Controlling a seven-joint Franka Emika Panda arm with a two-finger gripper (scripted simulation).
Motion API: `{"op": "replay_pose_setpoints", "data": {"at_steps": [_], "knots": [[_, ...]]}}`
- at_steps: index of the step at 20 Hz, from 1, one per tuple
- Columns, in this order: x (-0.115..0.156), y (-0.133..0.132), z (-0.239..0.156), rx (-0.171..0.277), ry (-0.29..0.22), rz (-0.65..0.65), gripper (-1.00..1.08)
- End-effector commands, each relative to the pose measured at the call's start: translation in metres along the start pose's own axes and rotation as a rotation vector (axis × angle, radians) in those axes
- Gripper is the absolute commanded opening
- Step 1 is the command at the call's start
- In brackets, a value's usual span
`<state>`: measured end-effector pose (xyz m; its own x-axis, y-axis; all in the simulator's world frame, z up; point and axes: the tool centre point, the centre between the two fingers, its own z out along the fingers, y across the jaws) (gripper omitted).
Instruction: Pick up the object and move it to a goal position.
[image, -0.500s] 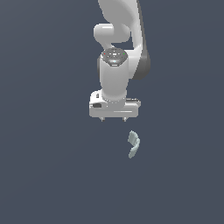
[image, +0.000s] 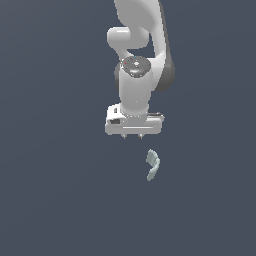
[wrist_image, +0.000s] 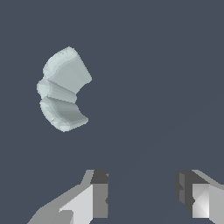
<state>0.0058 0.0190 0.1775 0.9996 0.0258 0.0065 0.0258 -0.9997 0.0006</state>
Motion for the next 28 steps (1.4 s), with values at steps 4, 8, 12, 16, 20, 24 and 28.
{"op": "replay_pose_setpoints", "data": {"at_steps": [4,8,12,16,20,24,28], "knots": [[0.0,0.0,0.005,0.004,0.001,-0.014,0.28],[-0.001,-0.001,0.015,0.014,0.003,-0.042,0.28],[-0.002,-0.003,0.031,0.033,0.008,-0.088,0.28],[-0.004,-0.007,0.053,0.063,0.02,-0.153,0.28],[-0.007,-0.013,0.077,0.108,0.044,-0.233,0.28],[-0.01,-0.022,0.099,0.164,0.084,-0.319,0.28],[-0.012,-0.033,0.114,0.221,0.141,-0.398,0.28]]}}
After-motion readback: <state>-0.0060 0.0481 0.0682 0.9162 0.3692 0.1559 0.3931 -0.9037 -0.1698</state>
